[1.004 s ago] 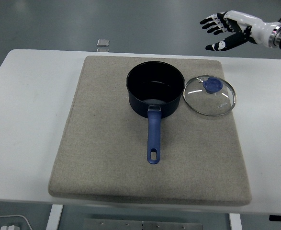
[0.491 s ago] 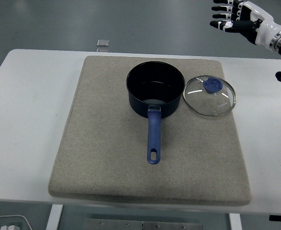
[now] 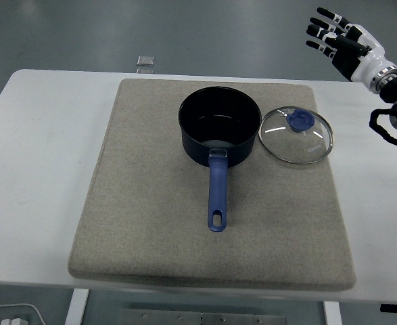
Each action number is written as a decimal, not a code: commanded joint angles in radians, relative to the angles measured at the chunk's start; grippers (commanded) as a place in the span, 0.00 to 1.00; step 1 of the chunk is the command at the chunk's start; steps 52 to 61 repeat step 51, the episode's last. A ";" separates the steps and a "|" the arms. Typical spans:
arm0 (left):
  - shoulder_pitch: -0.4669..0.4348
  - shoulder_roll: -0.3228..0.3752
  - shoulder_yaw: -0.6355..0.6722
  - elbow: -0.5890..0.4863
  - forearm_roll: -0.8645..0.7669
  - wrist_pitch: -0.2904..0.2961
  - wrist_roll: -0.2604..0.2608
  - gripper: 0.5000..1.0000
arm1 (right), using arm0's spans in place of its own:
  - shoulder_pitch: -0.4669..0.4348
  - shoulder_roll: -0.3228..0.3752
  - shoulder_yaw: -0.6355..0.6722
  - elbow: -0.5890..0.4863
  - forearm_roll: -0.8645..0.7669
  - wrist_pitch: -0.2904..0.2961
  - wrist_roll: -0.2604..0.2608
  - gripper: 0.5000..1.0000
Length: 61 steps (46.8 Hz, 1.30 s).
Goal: Lift the pot lid and place it to the right of the pot.
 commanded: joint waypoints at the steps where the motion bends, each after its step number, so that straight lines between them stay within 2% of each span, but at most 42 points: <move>1: 0.000 0.000 0.000 0.000 -0.001 0.000 0.001 1.00 | -0.014 0.010 0.031 0.001 0.007 0.000 0.000 0.71; 6: 0.000 0.000 0.000 0.000 -0.001 0.000 0.000 1.00 | -0.019 0.014 0.034 0.001 0.006 0.000 0.000 0.71; 10: 0.001 0.000 0.000 0.000 0.000 0.000 0.000 1.00 | -0.019 0.018 0.034 0.002 -0.002 -0.002 0.000 0.84; 19: 0.000 0.000 0.000 0.000 0.000 0.000 0.000 1.00 | -0.020 0.018 0.019 0.005 -0.042 -0.015 0.000 0.84; 32: 0.001 0.000 0.000 0.000 -0.001 0.000 0.000 1.00 | -0.025 0.018 0.019 0.011 -0.140 -0.005 0.002 0.84; 61: 0.001 0.000 0.000 0.000 0.000 0.000 0.000 1.00 | -0.025 0.017 0.019 0.016 -0.141 0.003 0.002 0.84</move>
